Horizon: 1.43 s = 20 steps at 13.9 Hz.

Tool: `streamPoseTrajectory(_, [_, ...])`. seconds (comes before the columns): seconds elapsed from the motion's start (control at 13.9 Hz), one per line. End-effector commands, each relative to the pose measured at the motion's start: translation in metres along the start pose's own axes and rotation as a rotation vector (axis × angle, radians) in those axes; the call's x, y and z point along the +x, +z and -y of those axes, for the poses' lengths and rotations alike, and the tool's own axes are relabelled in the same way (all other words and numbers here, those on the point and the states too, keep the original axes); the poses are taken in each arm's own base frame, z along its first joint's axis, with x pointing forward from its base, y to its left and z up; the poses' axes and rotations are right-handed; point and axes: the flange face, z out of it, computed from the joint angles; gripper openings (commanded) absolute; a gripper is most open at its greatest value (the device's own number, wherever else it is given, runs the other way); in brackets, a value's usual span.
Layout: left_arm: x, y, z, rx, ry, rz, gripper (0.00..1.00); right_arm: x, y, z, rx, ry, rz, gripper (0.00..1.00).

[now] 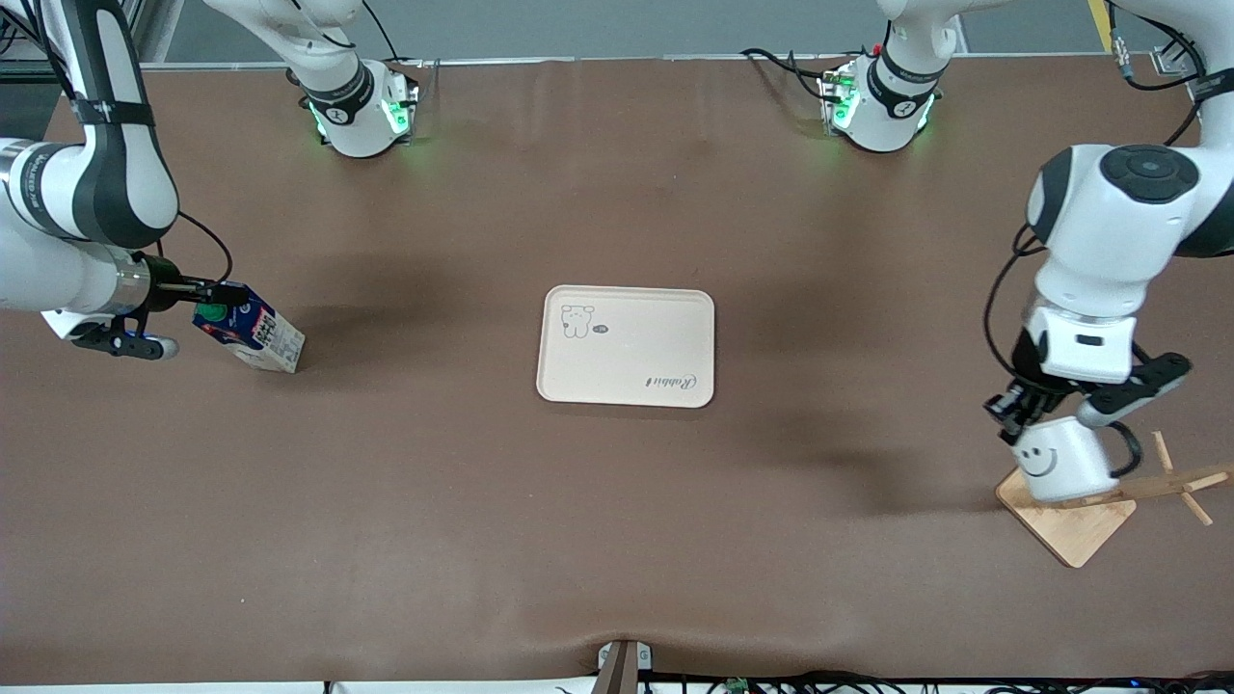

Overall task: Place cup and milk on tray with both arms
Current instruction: 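Lift the mug off the stand and carry it to the white tray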

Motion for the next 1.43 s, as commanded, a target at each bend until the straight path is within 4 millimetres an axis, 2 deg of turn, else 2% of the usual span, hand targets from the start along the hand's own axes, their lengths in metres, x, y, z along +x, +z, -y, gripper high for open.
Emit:
streamPoseTrajectory(0.0, [-0.023, -0.017, -0.048, -0.014, -0.069, 0.098, 0.0, -0.005, -0.001, -0.004, -0.022, 0.02, -0.023, 1.0])
streamPoseTrajectory(0.29, [-0.076, -0.032, -0.12, -0.067, -0.205, 0.301, 0.0, -0.007, 0.01, -0.006, -0.019, 0.028, -0.022, 1.0])
streamPoseTrajectory(0.43, [-0.109, -0.021, -0.147, -0.074, -0.282, 0.407, 0.0, -0.007, 0.012, -0.005, -0.019, 0.027, -0.019, 1.0])
streamPoseTrajectory(0.5, [-0.132, -0.018, -0.163, -0.076, -0.295, 0.459, 0.0, -0.006, 0.013, -0.005, -0.018, 0.029, -0.017, 1.0])
streamPoseTrajectory(0.65, [-0.16, -0.007, -0.184, -0.065, -0.364, 0.548, 0.0, -0.003, 0.016, -0.005, -0.011, 0.03, -0.029, 1.0])
streamPoseTrajectory(0.86, [-0.196, 0.0, -0.225, -0.065, -0.498, 0.712, 0.0, 0.0, 0.037, -0.002, -0.006, 0.026, -0.096, 1.0])
streamPoseTrajectory(1.08, [-0.228, 0.022, -0.235, -0.026, -0.528, 0.82, 0.0, 0.001, 0.047, -0.003, -0.005, 0.026, -0.106, 0.99])
streamPoseTrajectory(1.15, [-0.236, 0.032, -0.236, -0.005, -0.553, 0.851, 0.0, 0.001, 0.047, -0.003, -0.003, 0.027, -0.104, 0.76])
streamPoseTrajectory(1.22, [-0.244, 0.045, -0.236, 0.025, -0.598, 0.888, 0.0, 0.001, 0.046, -0.002, -0.002, 0.026, -0.101, 0.47])
streamPoseTrajectory(1.29, [-0.251, 0.06, -0.234, 0.056, -0.637, 0.922, 0.0, 0.001, 0.045, -0.002, -0.002, 0.026, -0.1, 0.27])
streamPoseTrajectory(1.36, [-0.261, 0.074, -0.233, 0.083, -0.647, 0.945, 0.0, 0.001, 0.043, -0.002, -0.002, 0.026, -0.103, 0.21])
